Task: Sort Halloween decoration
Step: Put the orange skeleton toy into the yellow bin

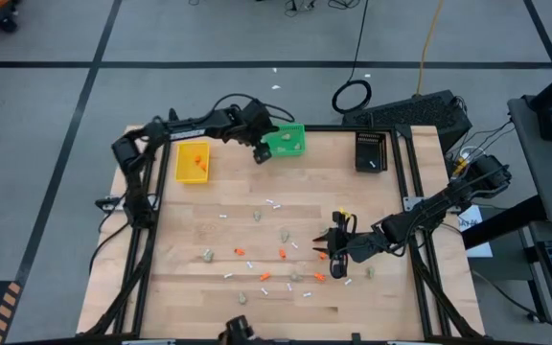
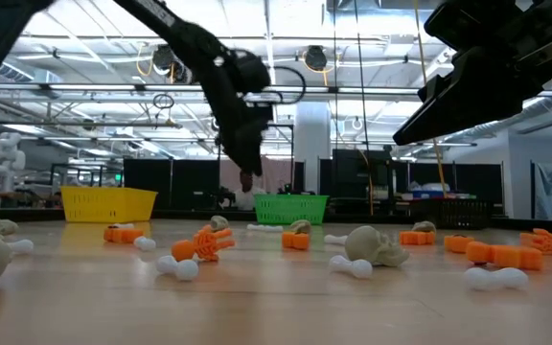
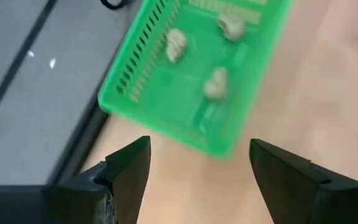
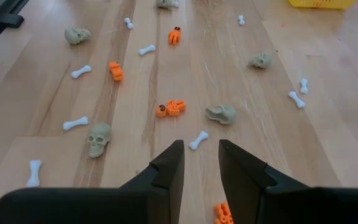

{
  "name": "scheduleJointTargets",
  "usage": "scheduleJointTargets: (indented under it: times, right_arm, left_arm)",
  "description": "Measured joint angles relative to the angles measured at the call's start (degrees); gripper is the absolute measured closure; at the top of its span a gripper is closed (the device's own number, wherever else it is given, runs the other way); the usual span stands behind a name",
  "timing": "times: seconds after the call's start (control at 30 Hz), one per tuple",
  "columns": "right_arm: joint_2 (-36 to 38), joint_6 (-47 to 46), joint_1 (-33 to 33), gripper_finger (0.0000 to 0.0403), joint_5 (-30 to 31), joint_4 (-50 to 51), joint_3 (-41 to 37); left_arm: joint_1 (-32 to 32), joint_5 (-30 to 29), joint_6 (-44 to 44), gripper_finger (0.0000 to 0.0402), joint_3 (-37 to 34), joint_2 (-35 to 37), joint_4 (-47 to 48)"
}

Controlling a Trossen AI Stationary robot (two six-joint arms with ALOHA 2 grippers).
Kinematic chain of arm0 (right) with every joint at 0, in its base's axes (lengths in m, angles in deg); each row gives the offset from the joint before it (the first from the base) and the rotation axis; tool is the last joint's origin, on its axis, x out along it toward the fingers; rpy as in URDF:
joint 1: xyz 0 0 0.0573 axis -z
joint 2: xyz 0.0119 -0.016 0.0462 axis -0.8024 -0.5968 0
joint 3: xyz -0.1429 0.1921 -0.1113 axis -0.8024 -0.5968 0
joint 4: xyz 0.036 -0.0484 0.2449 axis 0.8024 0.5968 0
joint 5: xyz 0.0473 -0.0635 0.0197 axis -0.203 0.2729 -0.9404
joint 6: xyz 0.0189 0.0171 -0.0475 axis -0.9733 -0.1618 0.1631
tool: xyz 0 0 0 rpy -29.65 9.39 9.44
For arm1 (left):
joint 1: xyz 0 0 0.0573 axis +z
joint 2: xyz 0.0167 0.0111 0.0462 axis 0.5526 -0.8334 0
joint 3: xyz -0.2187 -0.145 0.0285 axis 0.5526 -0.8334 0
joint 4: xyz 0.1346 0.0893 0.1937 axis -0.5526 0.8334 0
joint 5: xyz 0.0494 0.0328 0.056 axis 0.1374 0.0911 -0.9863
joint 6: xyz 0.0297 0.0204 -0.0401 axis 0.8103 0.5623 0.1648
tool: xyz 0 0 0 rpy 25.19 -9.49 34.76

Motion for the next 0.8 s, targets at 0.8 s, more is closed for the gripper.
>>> scheduleJointTargets:
  times: [0.8]
  right_arm:
    - [0.0,-3.5,-0.15,0.0314,-0.2,-1.09,0.0]
  left_arm:
    - [-39.59,0.03,-11.72,0.0151,-21.15,27.67,13.12]
